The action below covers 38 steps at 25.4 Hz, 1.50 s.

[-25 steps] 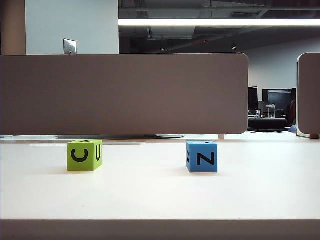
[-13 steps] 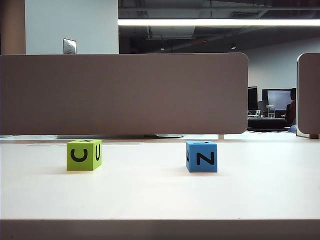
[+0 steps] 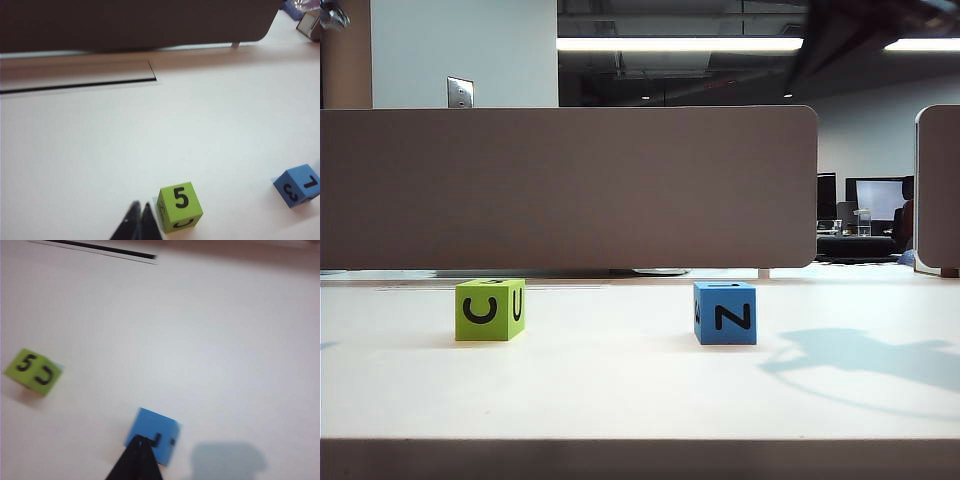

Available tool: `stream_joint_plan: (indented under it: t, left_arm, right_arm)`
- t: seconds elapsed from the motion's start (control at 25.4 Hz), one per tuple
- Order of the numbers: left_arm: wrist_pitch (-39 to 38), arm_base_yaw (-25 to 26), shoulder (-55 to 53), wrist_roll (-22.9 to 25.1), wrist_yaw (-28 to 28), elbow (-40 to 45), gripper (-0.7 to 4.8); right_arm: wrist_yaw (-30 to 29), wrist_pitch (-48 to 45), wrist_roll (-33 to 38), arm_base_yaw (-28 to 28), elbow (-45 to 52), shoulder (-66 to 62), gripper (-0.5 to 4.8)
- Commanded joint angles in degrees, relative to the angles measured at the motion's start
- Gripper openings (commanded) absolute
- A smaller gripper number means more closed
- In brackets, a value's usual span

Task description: Stack the letter block on the right onto the letter block on the left.

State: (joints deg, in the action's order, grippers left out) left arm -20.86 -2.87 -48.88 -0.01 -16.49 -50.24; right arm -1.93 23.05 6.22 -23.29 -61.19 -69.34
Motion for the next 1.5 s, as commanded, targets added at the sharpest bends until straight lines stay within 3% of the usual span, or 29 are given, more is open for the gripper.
stream_joint_plan:
  t: [0.04, 0.08, 0.2, 0.24, 0.39, 0.59, 0.9, 1.1, 1.5]
  left_arm:
    - [0.74, -0.46, -0.46, 0.02, -0.26, -0.33, -0.05]
    - [0.74, -0.46, -0.46, 0.0, -0.26, -0.33, -0.06]
    - [0.7, -0.46, -0.76, -0.02, -0.28, -0.33, -0.05]
    - [0.48, -0.46, -0.83, 0.0, -0.26, -0.33, -0.05]
    - [0.02, -0.46, -1.68, -0.02, -0.28, -0.33, -0.06]
    - [-0.96, -0.52, -3.78, -0.04, -0.94, -0.33, -0.06]
    - [-3.04, -1.95, -4.68, -0.22, -1.42, -0.33, -0.06]
    - [-3.58, -2.25, -4.66, -0.22, -1.77, -0.33, -0.06]
    - [-3.96, -2.93, -4.63, -0.22, -1.75, -0.33, -0.06]
  right_arm:
    - [-6.36, -7.39, 4.98, 0.04, -0.52, -4.28, 0.33]
    - [-5.09, -8.09, 6.4, 0.04, -0.5, -5.2, 1.14]
    - [-4.17, -10.58, 9.14, -0.63, -0.52, -7.78, 4.41]
    - [-4.33, -11.85, 10.38, -0.68, -0.52, -8.85, 4.74]
    - [-2.99, -13.7, 13.97, -1.77, -0.79, -12.59, 4.73]
    - [0.74, -9.53, 21.27, -3.87, -4.2, -18.8, 4.79]
    - [13.9, 2.95, 14.75, -7.48, -12.83, -27.36, 4.79]
    - [14.51, 8.83, 15.23, -8.04, -14.93, -33.9, 4.79]
    - [12.35, 9.62, 18.03, -8.04, -14.93, -37.66, 4.79]
